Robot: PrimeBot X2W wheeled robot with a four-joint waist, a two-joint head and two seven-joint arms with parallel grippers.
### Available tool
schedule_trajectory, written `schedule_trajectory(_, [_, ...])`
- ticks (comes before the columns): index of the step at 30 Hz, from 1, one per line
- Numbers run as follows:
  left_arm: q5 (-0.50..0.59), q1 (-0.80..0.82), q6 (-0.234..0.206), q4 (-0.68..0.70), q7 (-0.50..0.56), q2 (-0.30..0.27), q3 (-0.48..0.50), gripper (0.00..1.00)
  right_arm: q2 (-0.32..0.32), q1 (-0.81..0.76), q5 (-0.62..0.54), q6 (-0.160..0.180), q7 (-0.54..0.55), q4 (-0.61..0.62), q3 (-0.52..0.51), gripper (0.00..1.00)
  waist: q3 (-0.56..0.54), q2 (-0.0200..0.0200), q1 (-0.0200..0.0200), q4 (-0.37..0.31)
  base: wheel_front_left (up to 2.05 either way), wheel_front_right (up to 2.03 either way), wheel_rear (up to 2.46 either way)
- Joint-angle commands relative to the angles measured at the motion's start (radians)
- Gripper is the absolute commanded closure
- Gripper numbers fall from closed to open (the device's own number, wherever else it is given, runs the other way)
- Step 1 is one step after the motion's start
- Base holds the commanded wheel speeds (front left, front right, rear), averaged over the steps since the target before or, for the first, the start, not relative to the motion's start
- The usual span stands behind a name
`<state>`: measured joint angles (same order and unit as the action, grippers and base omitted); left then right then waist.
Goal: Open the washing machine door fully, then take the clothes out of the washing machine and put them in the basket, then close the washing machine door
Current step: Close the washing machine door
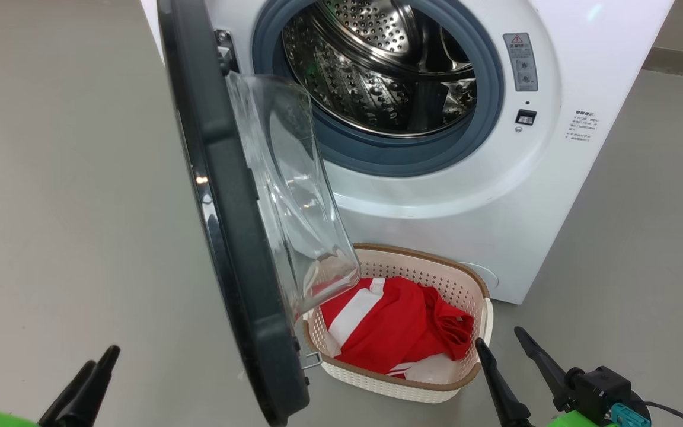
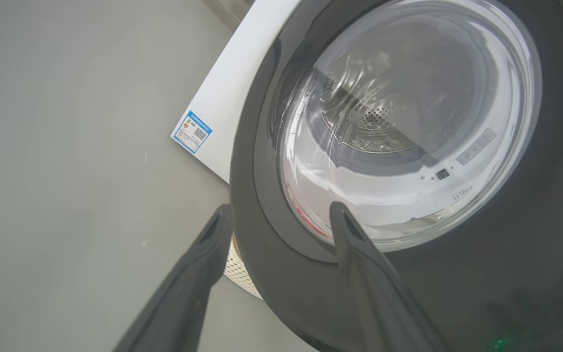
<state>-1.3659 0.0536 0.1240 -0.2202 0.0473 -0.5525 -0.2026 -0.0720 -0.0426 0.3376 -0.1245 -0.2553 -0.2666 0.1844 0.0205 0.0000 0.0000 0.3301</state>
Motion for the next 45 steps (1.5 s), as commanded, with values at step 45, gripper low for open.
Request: schedule_trajectory(45, [0.985, -0.129, 0.007, 0.015, -0.309, 0.370, 0.371, 0.00, -0.022, 0.018, -0.014, -0.006, -0.006, 0.030, -0.009, 0.00, 0.011, 0.0000, 0.0000, 0.001, 0.00, 0.00, 0.00])
